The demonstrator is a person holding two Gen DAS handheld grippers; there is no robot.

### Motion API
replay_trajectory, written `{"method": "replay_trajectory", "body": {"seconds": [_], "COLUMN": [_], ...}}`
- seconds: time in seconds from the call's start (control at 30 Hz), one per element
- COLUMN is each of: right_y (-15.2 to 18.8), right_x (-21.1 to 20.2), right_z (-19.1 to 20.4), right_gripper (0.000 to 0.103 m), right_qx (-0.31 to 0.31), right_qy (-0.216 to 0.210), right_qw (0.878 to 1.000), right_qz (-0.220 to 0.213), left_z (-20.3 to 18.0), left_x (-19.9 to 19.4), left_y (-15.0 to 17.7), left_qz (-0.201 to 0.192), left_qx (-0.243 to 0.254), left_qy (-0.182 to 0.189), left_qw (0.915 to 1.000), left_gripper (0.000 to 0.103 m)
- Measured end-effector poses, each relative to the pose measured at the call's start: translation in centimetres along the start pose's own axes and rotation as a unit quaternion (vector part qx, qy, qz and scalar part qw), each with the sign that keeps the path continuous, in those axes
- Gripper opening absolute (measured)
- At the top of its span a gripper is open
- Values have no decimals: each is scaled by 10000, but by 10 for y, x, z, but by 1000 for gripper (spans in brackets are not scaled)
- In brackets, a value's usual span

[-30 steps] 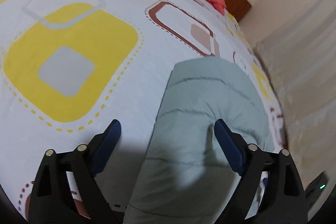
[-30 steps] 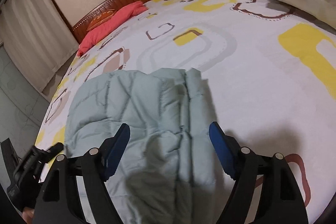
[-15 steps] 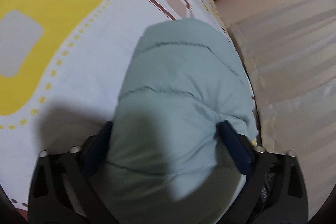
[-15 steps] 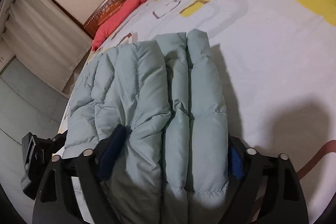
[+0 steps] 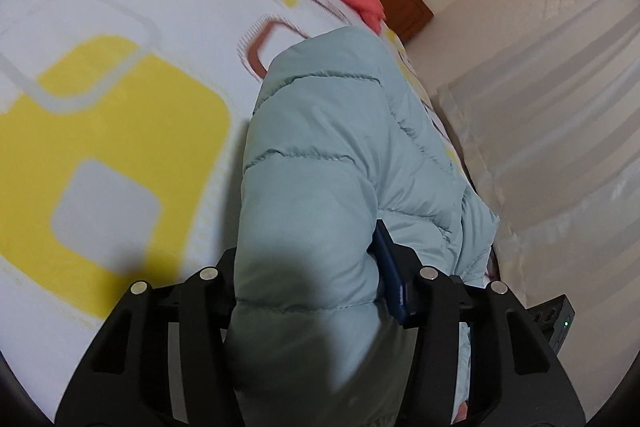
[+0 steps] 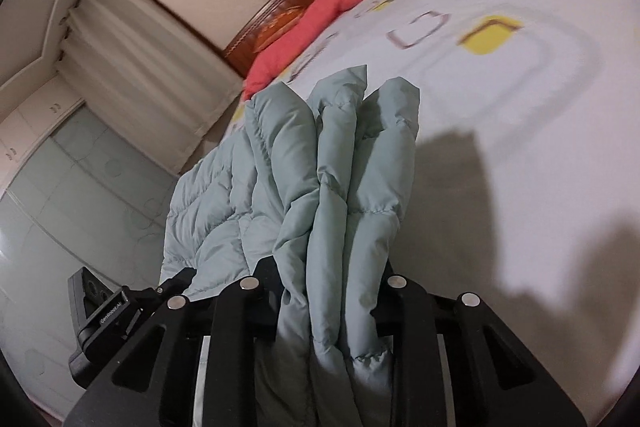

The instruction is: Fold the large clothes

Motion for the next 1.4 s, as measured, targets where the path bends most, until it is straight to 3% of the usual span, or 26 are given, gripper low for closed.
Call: {"method": "replay_trajectory", "body": {"seconds": [0.2, 0.3, 0.47, 0.53, 0.6, 0.7, 0.8, 0.87, 0.9, 0.93, 1.0, 1.4], "right_y": [14, 25, 21, 12, -4, -24, -38, -38, -35, -34, -28, -10], "right_x": [64, 80, 75, 67, 55, 59, 78, 88, 88, 92, 99, 107], "right_z": [3, -4, -6, -5, -2, -2, -4, -13, -17, -21, -32, -55], "right_gripper": [26, 28, 46, 74, 74, 75, 75, 73, 52, 39, 31, 27], "right_qx": [84, 110, 126, 126, 114, 226, 416, 576, 630, 673, 770, 854], "right_qy": [-131, -66, 138, 220, 252, 231, 179, 262, 279, 349, 416, 371], "right_qw": [9990, 9985, 9976, 9977, 9989, 9990, 9980, 9966, 9961, 9954, 9938, 9934], "right_qz": [413, 535, 666, 627, 379, 323, 441, 529, 547, 585, 689, 674], "left_z": [50, 62, 66, 68, 68, 70, 73, 76, 76, 75, 76, 71], "left_x": [12, 21, 14, 1, -9, -8, 12, 25, 34, 38, 45, 68], "left_y": [-18, -14, -20, -26, -37, -58, -69, -70, -69, -68, -65, -58], "left_qz": [-62, 35, 83, 18, -151, -258, -98, 46, 129, 155, 159, 21], "left_qx": [-200, -256, -302, -492, -550, -510, -589, -654, -635, -591, -455, -53], "left_qy": [-382, -388, -403, -293, -165, -270, -310, -399, -443, -515, -725, -1150], "left_qw": [9991, 9989, 9987, 9984, 9982, 9980, 9977, 9970, 9969, 9968, 9962, 9933], "left_gripper": [51, 54, 71, 81, 84, 86, 86, 77, 76, 73, 71, 70]}}
Point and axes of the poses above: each gripper's, at about its wrist camera, not at the fingertips, and x roughly the way its jaws point, z to its left, y to its underside, the point moved 9 cm from there along x, roughly the way its jaws point, and after that the axes turned 15 degrees about -y, right-handed, at the moved point
